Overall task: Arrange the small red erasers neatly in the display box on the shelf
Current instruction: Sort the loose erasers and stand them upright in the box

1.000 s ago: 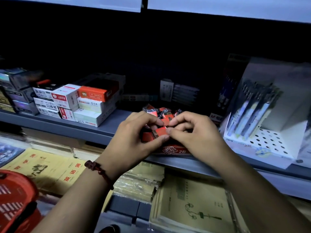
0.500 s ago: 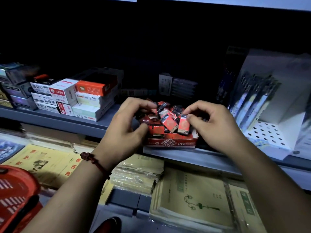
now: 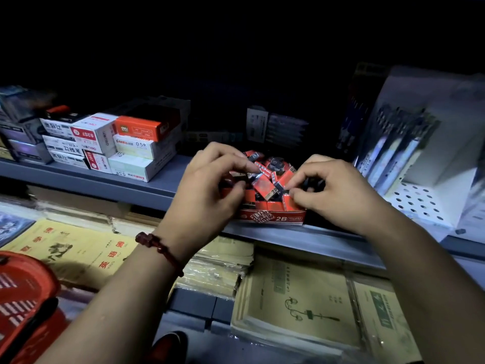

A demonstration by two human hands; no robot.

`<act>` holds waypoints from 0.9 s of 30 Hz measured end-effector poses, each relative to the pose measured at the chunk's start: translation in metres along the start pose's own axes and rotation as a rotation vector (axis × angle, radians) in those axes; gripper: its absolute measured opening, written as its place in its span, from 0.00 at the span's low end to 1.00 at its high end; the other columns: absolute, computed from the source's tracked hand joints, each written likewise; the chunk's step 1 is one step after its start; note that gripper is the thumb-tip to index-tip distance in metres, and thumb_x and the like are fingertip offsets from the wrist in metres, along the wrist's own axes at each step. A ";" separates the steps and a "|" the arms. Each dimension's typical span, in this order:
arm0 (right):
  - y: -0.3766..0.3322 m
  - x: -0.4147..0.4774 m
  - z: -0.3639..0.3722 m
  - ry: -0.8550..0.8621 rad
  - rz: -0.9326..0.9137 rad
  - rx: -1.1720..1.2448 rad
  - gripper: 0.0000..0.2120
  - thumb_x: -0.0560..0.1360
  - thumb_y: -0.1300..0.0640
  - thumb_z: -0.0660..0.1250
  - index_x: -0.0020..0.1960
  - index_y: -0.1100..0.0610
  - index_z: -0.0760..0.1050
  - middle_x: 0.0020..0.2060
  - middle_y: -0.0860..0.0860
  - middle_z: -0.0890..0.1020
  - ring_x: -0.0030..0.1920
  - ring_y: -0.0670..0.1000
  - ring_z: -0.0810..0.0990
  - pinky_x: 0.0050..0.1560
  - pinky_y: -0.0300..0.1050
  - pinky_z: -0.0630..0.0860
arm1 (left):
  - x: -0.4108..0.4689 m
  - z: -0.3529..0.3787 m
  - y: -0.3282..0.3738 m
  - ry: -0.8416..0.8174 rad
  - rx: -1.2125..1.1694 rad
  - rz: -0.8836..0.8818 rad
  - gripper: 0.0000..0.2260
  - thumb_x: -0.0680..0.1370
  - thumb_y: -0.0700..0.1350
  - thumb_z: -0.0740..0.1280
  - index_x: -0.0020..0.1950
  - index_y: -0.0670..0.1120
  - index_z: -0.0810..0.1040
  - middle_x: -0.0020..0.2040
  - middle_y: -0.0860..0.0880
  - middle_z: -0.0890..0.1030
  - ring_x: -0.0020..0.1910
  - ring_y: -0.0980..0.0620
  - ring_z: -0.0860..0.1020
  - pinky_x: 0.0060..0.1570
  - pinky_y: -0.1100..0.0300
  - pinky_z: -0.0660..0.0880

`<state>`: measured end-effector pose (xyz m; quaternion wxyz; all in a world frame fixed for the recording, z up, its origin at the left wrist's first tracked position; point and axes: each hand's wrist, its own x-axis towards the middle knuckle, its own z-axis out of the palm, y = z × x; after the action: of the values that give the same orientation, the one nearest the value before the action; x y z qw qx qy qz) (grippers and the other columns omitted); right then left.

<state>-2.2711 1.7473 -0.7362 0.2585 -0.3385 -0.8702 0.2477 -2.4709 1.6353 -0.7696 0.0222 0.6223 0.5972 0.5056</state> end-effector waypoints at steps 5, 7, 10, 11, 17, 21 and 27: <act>-0.002 0.000 0.003 -0.019 0.036 -0.041 0.09 0.70 0.63 0.77 0.36 0.51 0.84 0.41 0.45 0.77 0.37 0.40 0.76 0.40 0.32 0.69 | 0.007 0.010 0.008 -0.049 0.251 -0.070 0.12 0.73 0.60 0.68 0.53 0.57 0.82 0.54 0.59 0.80 0.59 0.53 0.73 0.62 0.48 0.69; -0.003 0.001 0.004 -0.029 0.044 -0.051 0.08 0.71 0.62 0.76 0.37 0.51 0.84 0.41 0.45 0.77 0.36 0.39 0.75 0.40 0.35 0.69 | 0.009 0.012 0.010 -0.038 0.295 -0.078 0.14 0.72 0.63 0.66 0.52 0.58 0.82 0.53 0.61 0.80 0.59 0.53 0.72 0.59 0.53 0.66; -0.002 0.000 0.003 -0.015 0.034 -0.049 0.08 0.71 0.62 0.76 0.37 0.50 0.83 0.40 0.45 0.78 0.36 0.39 0.75 0.40 0.33 0.69 | 0.009 0.014 0.010 -0.028 0.326 -0.075 0.17 0.71 0.65 0.64 0.53 0.59 0.82 0.51 0.62 0.80 0.57 0.52 0.72 0.58 0.53 0.66; 0.000 -0.001 0.003 -0.005 0.031 -0.035 0.08 0.70 0.63 0.76 0.38 0.50 0.83 0.39 0.45 0.78 0.34 0.40 0.75 0.39 0.33 0.69 | 0.009 0.014 0.010 -0.025 0.298 -0.088 0.18 0.71 0.65 0.65 0.54 0.59 0.82 0.50 0.62 0.81 0.56 0.52 0.72 0.59 0.50 0.69; 0.000 -0.001 0.012 0.015 0.012 0.035 0.08 0.71 0.58 0.78 0.45 0.48 0.81 0.29 0.44 0.76 0.26 0.42 0.68 0.31 0.35 0.63 | 0.010 0.016 0.017 0.041 0.070 -0.143 0.16 0.69 0.49 0.75 0.57 0.56 0.83 0.41 0.68 0.78 0.53 0.54 0.79 0.58 0.47 0.77; -0.005 -0.002 0.018 -0.009 -0.013 0.008 0.15 0.74 0.54 0.76 0.58 0.41 0.79 0.35 0.48 0.80 0.30 0.40 0.74 0.33 0.30 0.68 | 0.010 0.018 0.014 0.029 -0.041 -0.131 0.15 0.72 0.41 0.77 0.55 0.55 0.84 0.46 0.61 0.84 0.50 0.58 0.81 0.55 0.52 0.79; -0.005 -0.003 0.021 0.019 -0.032 -0.033 0.04 0.77 0.49 0.72 0.51 0.44 0.81 0.40 0.47 0.78 0.35 0.41 0.74 0.36 0.35 0.66 | 0.005 0.019 0.010 0.042 -0.166 -0.134 0.11 0.74 0.38 0.77 0.53 0.51 0.84 0.48 0.55 0.86 0.50 0.55 0.83 0.55 0.51 0.80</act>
<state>-2.2842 1.7372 -0.7495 0.2650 -0.3309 -0.8770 0.2260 -2.4520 1.6470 -0.7698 0.0950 0.5663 0.5938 0.5636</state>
